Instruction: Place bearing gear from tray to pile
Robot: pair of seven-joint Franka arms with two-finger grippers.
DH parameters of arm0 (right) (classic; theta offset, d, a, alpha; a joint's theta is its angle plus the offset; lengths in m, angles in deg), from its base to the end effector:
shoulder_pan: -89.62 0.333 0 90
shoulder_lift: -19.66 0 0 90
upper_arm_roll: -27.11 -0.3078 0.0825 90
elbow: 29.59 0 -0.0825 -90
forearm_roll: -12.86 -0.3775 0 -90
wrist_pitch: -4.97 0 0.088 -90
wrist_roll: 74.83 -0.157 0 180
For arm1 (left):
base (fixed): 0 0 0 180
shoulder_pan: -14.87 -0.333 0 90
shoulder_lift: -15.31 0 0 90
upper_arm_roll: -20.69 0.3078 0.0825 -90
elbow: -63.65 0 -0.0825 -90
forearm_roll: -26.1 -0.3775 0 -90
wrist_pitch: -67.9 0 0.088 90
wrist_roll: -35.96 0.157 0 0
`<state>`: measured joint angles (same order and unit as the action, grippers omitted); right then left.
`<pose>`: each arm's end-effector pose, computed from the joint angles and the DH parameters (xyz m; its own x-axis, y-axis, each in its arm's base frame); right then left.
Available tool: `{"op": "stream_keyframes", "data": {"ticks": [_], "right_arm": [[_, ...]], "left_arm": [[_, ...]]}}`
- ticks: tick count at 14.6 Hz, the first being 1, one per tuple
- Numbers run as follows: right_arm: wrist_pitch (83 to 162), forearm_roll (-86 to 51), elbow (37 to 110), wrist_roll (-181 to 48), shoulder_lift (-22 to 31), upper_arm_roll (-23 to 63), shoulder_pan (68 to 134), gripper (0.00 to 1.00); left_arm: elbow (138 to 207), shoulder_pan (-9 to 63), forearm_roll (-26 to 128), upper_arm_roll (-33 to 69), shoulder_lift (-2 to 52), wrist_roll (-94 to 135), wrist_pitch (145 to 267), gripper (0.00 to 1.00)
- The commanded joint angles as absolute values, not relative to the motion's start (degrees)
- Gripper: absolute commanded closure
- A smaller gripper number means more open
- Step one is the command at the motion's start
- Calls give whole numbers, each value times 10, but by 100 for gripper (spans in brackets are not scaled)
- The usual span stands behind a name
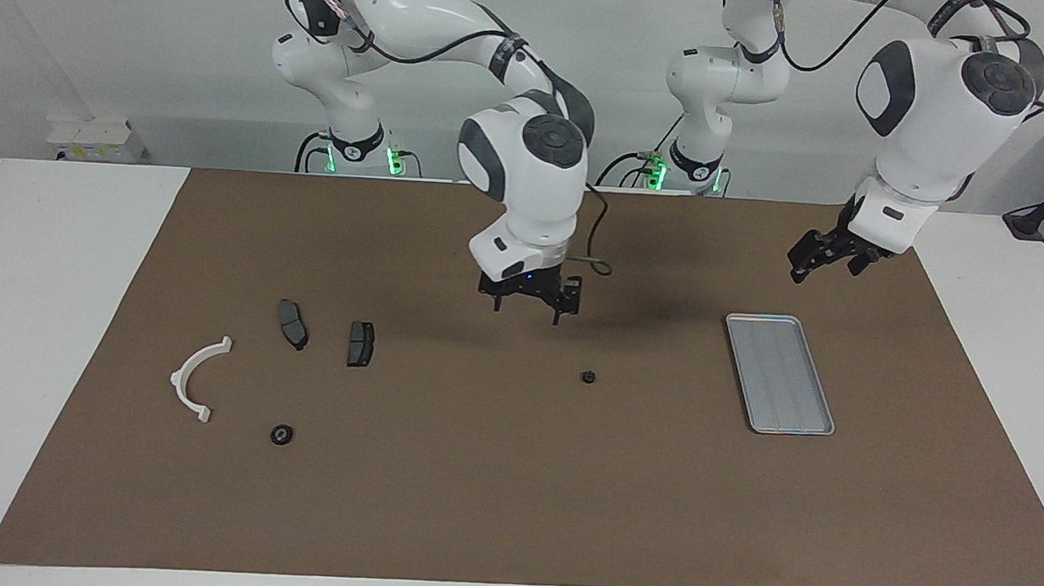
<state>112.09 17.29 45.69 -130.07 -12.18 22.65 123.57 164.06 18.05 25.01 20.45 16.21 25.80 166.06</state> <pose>0.5646 0.4233 0.3626 0.9600 -0.2786 0.0278 -0.2792 -0.9601 0.0176 0.5521 -0.0303 0.4848 0.9921 0.1147 -0.0508 0.1134 -0.9932 -0.0280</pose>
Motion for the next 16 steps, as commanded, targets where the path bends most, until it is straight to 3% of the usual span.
{"op": "stream_keyframes", "data": {"ticks": [1, 9, 16], "right_arm": [[1125, 175, 337, -1363, -237, 238, 1271, 0], [1136, 188, 229, -1366, -357, 247, 1283, 0], [1150, 187, 230, -1364, -371, 245, 1283, 0]], "left_arm": [[1655, 167, 249, 201, 149, 259, 1664, 0], [1643, 160, 263, 196, 120, 264, 1643, 0], [1644, 170, 263, 198, 130, 288, 1648, 0]]}}
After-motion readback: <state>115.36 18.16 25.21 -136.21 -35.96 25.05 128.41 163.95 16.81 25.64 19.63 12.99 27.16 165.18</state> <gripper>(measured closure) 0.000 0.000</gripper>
